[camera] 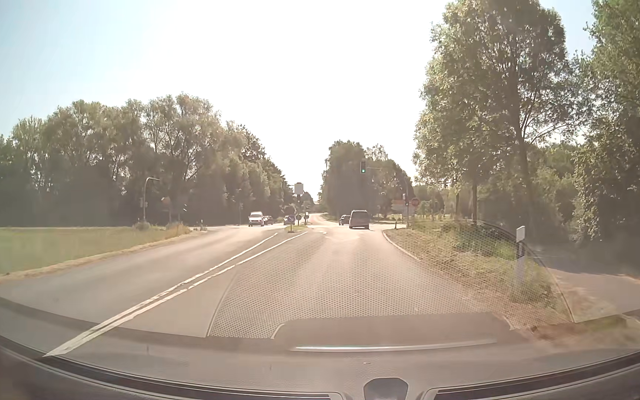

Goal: Follow the waypoints while adhering to traffic rules and regulations

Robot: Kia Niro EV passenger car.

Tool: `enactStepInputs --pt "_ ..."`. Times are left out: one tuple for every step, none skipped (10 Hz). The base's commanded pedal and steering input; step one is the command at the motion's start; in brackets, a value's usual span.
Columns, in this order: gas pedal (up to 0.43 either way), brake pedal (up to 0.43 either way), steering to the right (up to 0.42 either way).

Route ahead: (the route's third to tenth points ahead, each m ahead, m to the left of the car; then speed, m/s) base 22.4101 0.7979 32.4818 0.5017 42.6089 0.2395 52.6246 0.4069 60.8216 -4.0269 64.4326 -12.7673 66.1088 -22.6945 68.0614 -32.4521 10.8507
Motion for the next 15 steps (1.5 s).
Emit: enactStepInputs --pt "0.0 0.006 0.015" --pt "0.0 0.006 0.014" --pt "0.0 0.006 0.012" --pt "0.028 0.006 0.008" --pt "0.028 0.006 0.008" --pt "0.039 0.006 0.008" --pt "0.059 0.006 0.007" --pt "0.059 0.006 0.007" --pt "0.067 0.006 0.007" --pt "0.079 0.006 0.006" --pt "0.079 0.006 0.006" --pt "0.079 0.006 0.006" --pt "0.079 0.006 0.006" --pt "0.079 0.006 0.006" --pt "0.079 0.006 0.006"
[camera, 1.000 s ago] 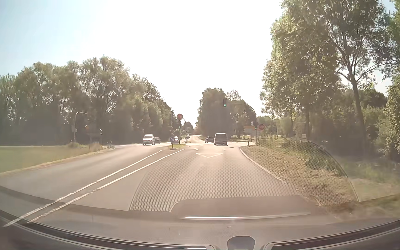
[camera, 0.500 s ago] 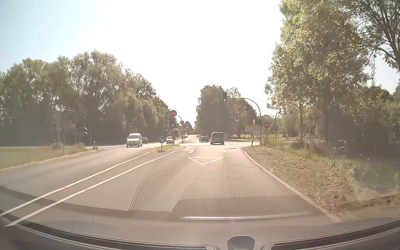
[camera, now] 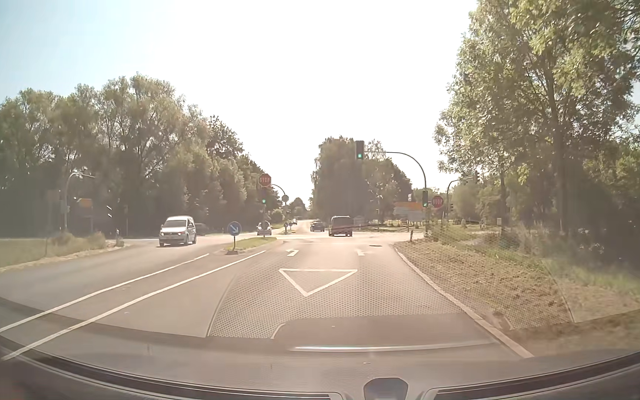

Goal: Follow the waypoints while adhering to traffic rules and regulations

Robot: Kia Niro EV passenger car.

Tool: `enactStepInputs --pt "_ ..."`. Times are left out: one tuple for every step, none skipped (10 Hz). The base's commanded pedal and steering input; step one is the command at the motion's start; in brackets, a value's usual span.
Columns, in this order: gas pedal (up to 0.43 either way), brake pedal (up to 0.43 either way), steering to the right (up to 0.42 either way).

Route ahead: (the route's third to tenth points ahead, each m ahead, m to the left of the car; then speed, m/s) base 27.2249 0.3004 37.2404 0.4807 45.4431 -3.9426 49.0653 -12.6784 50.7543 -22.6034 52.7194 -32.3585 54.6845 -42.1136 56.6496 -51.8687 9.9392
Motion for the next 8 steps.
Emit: enactStepInputs --pt "0.067 0.006 0.006" --pt "0.0 0.006 0.007" --pt "0.0 0.006 0.007" --pt "0.0 0.006 0.007" --pt "0.0 0.006 0.007" --pt "0.0 0.006 0.008" --pt "0.0 0.006 0.008" --pt "0.0 0.006 0.011"
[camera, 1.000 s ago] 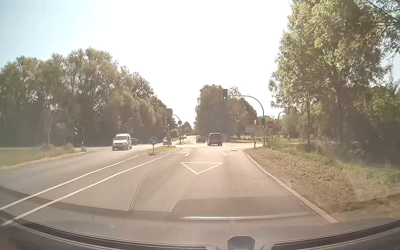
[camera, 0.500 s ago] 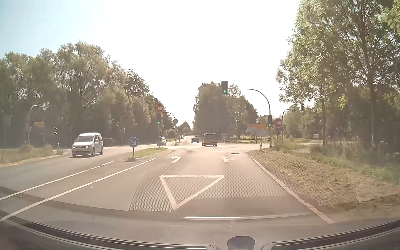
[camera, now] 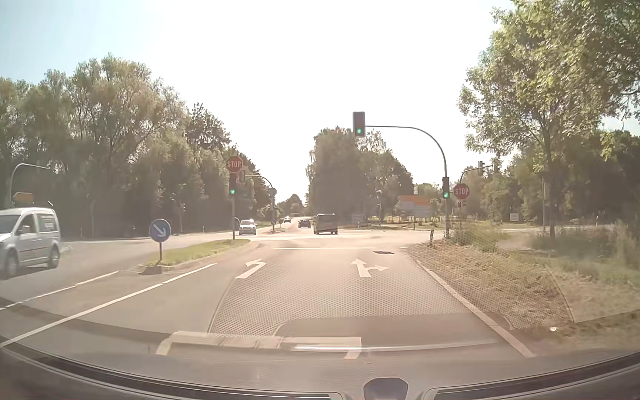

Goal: Follow the waypoints while adhering to traffic rules and regulations

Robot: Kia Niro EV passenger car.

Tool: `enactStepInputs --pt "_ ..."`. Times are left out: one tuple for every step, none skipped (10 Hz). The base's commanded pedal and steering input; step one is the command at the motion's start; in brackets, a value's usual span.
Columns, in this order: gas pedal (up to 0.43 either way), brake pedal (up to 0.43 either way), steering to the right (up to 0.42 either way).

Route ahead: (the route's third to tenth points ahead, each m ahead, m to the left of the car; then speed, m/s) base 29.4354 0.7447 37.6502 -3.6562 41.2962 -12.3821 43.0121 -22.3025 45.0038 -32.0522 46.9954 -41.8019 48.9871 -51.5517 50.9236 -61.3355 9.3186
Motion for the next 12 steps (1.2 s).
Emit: enactStepInputs --pt "0.0 0.006 0.012" --pt "0.0 0.006 0.012" --pt "0.0 0.006 0.012" --pt "0.0 0.006 0.013" --pt "0.0 0.006 0.015" --pt "0.0 0.006 0.017" --pt "0.0 0.006 0.018" --pt "0.0 0.006 0.018" --pt "0.0 0.006 0.018" --pt "0.0 0.006 0.019" --pt "0.0 0.006 0.019" --pt "0.0 0.006 0.02"
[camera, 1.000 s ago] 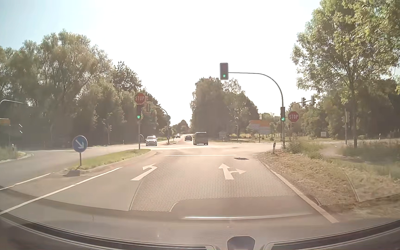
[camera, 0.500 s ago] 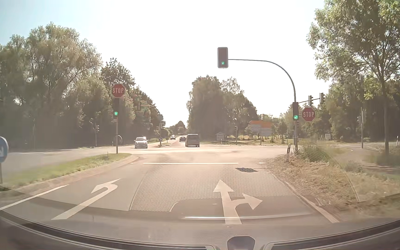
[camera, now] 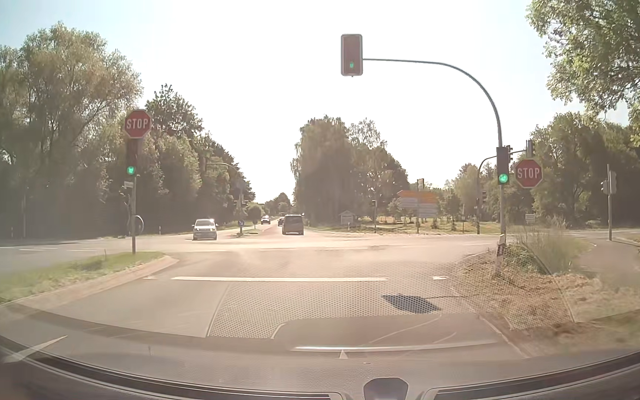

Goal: Follow the waypoints while adhering to traffic rules and regulations

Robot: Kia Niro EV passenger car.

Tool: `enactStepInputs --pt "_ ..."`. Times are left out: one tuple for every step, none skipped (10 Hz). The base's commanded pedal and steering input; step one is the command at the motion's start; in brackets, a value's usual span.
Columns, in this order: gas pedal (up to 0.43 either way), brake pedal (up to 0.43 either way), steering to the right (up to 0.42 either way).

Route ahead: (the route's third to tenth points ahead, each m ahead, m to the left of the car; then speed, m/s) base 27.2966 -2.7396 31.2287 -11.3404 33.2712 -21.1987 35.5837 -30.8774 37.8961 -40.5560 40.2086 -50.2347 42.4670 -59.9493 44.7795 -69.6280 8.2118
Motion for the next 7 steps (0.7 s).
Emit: enactStepInputs --pt "0.0 0.006 0.021" --pt "0.0 0.006 0.023" --pt "0.0 0.006 0.026" --pt "0.0 0.006 0.029" --pt "0.0 0.006 0.035" --pt "0.0 0.006 0.044" --pt "0.0 0.006 0.058"
